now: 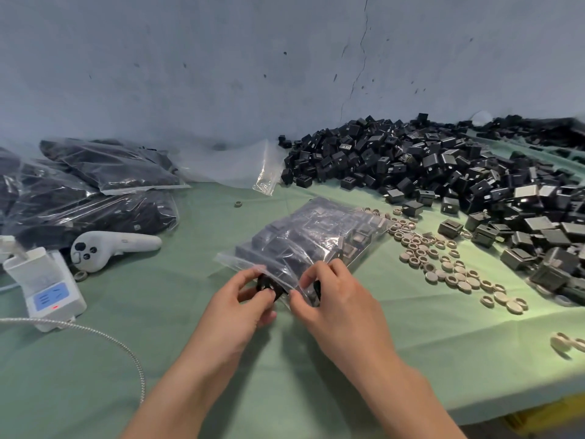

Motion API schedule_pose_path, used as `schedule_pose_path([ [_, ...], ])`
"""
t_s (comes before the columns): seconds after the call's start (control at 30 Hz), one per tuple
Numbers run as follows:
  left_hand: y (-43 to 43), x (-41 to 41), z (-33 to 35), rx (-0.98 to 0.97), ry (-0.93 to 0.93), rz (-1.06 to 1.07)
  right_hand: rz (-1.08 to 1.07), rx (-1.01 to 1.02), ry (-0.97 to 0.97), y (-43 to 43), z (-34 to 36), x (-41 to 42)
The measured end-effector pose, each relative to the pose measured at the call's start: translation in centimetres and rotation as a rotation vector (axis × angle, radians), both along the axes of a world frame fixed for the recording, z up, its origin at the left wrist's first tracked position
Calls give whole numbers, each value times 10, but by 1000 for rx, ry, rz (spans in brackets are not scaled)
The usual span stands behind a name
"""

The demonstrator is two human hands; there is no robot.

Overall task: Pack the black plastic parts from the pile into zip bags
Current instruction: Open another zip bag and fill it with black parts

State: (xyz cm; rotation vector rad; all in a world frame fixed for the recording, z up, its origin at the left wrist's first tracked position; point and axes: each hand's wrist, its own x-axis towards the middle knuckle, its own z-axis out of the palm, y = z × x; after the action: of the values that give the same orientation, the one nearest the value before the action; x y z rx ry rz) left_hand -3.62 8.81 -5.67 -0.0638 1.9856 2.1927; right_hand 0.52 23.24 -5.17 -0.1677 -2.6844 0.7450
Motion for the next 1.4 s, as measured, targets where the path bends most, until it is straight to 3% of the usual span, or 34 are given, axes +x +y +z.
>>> schedule_pose_path([
  [0.1, 3, 2, 0, 87, -33, -98, -22, -95, 34, -2, 0, -1],
  [0.17, 5, 1, -1, 45, 0, -142, -22, -173, 44, -1, 0, -3],
  [0.37, 7, -4, -8, -542, 472, -127, 30, -213, 97, 1, 1, -2],
  [0.67, 17, -18, -6, -734, 403, -184, 103, -277, 84, 3, -1, 0],
  [1.07, 29, -17, -1, -873, 399, -26, 171, -388, 38, 9, 2, -3],
  [1.4, 16, -23, -8, -678, 388, -210, 204, -487, -53, 16, 5, -8],
])
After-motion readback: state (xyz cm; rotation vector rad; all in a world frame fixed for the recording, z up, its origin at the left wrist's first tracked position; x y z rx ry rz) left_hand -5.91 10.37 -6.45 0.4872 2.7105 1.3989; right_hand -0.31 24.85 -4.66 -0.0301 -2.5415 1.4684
